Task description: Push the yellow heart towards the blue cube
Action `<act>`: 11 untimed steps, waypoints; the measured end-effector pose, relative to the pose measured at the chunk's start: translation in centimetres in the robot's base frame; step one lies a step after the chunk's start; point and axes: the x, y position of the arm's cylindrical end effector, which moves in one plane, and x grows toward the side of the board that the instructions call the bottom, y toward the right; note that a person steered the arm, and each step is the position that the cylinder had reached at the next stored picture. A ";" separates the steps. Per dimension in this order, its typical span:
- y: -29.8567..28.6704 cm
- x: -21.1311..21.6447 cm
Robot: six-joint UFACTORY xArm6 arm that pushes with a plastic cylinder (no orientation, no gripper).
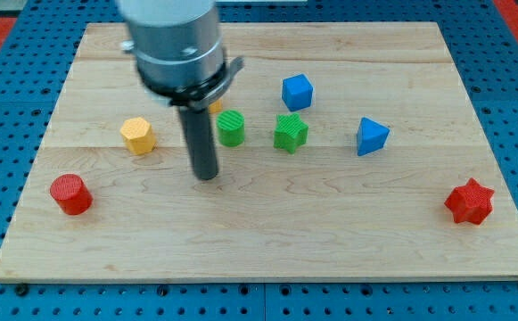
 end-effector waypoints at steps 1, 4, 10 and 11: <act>0.1 -0.4; -3.8 -3.8; -7.8 -11.4; -0.9 -15.0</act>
